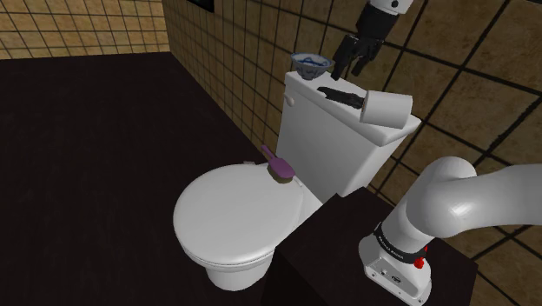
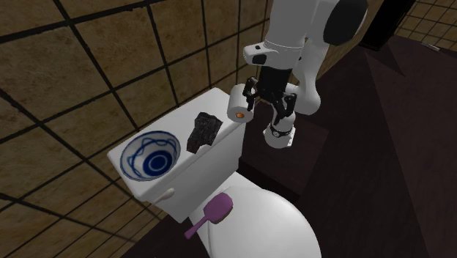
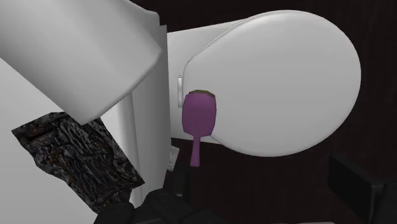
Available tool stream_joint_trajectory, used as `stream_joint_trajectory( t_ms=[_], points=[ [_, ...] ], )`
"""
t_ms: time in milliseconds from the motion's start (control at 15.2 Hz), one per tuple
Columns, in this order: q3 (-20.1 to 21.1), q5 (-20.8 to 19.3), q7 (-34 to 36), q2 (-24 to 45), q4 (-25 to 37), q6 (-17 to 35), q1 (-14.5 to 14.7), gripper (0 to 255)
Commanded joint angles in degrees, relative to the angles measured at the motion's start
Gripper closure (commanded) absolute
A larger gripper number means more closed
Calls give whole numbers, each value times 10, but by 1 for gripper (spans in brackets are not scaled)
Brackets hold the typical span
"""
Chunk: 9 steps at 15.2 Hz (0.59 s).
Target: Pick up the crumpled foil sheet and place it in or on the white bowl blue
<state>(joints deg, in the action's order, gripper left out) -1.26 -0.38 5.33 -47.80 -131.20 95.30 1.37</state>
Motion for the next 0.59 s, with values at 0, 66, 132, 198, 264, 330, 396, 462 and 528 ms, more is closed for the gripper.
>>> stream_joint_trajectory(
  t_ms=[0, 66, 132, 198, 264, 330, 396, 462, 528],
  points=[
    [0, 0, 0, 0, 0, 0, 0, 0],
    [-8, -7, -8, 8, -4, 13, -4, 0],
    [-17, -13, -15, 16, -8, 27, -7, 0],
    [-25, -19, -23, 25, -11, 40, -11, 0],
    [-33, -25, -30, 35, -13, 54, -15, 0],
    [-42, -31, -37, 45, -15, 67, -18, 0],
    [-50, -36, -45, 56, -16, 81, -22, 0],
    [-59, -41, -52, 67, -17, 94, -25, 0],
    [-67, -46, -59, 79, -16, 108, -28, 0]
  ],
)
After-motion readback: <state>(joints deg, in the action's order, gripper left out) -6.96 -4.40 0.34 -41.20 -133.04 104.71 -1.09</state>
